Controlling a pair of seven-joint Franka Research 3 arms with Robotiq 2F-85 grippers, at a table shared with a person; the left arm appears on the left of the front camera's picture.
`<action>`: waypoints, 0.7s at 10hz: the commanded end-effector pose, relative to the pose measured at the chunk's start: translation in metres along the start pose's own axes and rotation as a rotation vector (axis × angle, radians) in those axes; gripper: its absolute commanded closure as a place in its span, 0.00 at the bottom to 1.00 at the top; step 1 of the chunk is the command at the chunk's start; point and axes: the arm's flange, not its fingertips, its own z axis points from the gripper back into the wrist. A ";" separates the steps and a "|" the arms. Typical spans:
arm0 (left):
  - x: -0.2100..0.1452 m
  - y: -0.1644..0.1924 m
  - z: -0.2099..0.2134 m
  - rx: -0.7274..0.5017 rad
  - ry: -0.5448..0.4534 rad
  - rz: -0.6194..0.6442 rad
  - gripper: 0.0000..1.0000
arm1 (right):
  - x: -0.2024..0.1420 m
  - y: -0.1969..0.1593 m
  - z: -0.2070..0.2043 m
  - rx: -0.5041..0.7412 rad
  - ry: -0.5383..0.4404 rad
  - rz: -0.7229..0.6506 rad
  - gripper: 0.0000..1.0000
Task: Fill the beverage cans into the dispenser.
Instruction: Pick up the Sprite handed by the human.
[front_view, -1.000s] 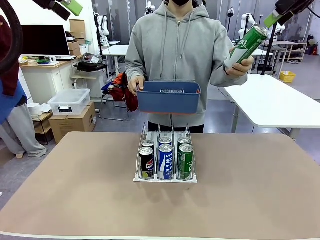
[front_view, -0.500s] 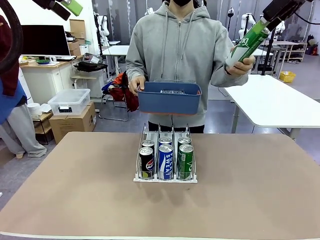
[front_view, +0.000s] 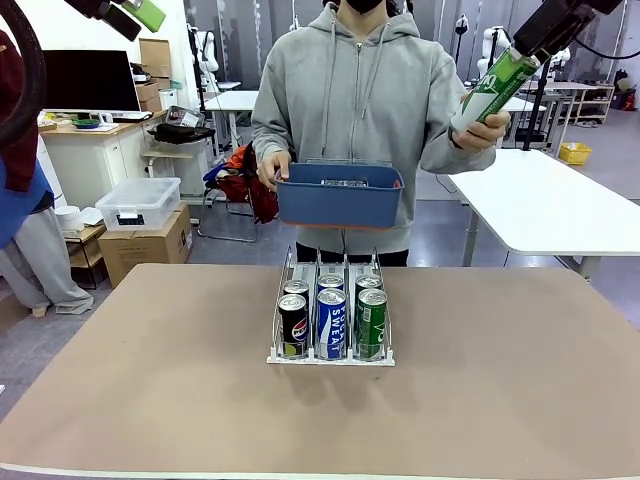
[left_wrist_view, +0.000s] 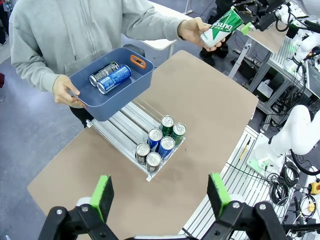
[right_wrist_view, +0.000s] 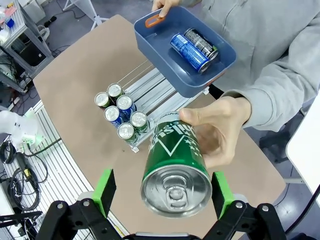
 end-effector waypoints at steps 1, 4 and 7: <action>-0.002 0.001 -0.001 -0.001 0.002 0.004 0.00 | 0.005 -0.004 -0.002 0.043 0.002 0.017 0.00; -0.002 0.001 -0.001 -0.001 0.002 0.004 0.00 | 0.006 -0.006 -0.010 0.051 0.014 0.007 0.00; -0.002 0.001 -0.001 -0.001 0.002 0.004 0.00 | 0.008 -0.009 -0.011 0.048 0.023 0.005 0.00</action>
